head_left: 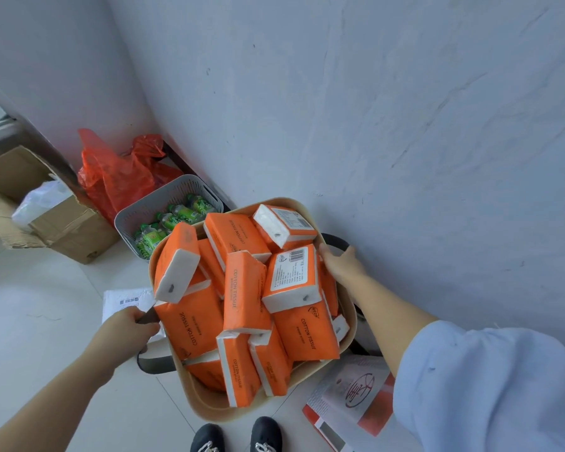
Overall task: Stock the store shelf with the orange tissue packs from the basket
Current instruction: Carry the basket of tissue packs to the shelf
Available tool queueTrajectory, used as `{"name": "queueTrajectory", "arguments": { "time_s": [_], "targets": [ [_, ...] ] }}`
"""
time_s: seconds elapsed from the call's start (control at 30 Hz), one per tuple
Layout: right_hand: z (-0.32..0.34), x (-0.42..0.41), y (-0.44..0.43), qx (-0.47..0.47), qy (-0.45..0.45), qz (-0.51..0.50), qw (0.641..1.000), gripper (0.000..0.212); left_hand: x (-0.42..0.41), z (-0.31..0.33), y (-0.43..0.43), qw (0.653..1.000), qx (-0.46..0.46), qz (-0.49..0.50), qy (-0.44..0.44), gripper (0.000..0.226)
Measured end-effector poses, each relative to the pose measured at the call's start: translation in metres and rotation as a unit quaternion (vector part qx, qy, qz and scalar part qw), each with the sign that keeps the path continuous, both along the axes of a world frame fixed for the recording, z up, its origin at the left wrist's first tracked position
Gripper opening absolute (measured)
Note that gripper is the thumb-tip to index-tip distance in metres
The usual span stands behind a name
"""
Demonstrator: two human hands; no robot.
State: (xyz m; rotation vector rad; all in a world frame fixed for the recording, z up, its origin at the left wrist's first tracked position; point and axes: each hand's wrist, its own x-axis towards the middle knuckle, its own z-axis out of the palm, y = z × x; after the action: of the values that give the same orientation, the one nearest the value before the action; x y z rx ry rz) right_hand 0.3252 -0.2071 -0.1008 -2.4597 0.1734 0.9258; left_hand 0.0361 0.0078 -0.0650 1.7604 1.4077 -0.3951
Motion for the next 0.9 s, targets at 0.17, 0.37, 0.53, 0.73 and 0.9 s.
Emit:
{"name": "queueTrajectory", "arguments": {
  "time_s": [0.17, 0.37, 0.53, 0.73, 0.9],
  "targets": [
    [-0.002, 0.009, 0.004, 0.052, -0.019, -0.051, 0.997, 0.093, 0.002, 0.001, -0.001, 1.000, 0.001, 0.008, 0.004, 0.008],
    [0.015, 0.010, 0.017, 0.056, -0.117, 0.007, 0.991, 0.046, 0.005, 0.004, 0.000, 1.000, -0.013, 0.027, 0.008, 0.008],
    [0.024, 0.009, 0.016, 0.068, -0.149, 0.100, 0.981, 0.032, 0.004, 0.006, -0.003, 0.998, -0.033, 0.047, 0.006, 0.011],
    [0.028, 0.002, 0.021, 0.081, -0.175, 0.122, 0.974, 0.019, 0.002, 0.003, -0.010, 0.996, -0.030, 0.081, -0.038, 0.011],
    [0.032, -0.013, 0.016, 0.040, -0.224, 0.142, 0.963, 0.015, -0.006, 0.006, -0.024, 0.989, 0.013, 0.103, -0.106, 0.010]
  ]
}}
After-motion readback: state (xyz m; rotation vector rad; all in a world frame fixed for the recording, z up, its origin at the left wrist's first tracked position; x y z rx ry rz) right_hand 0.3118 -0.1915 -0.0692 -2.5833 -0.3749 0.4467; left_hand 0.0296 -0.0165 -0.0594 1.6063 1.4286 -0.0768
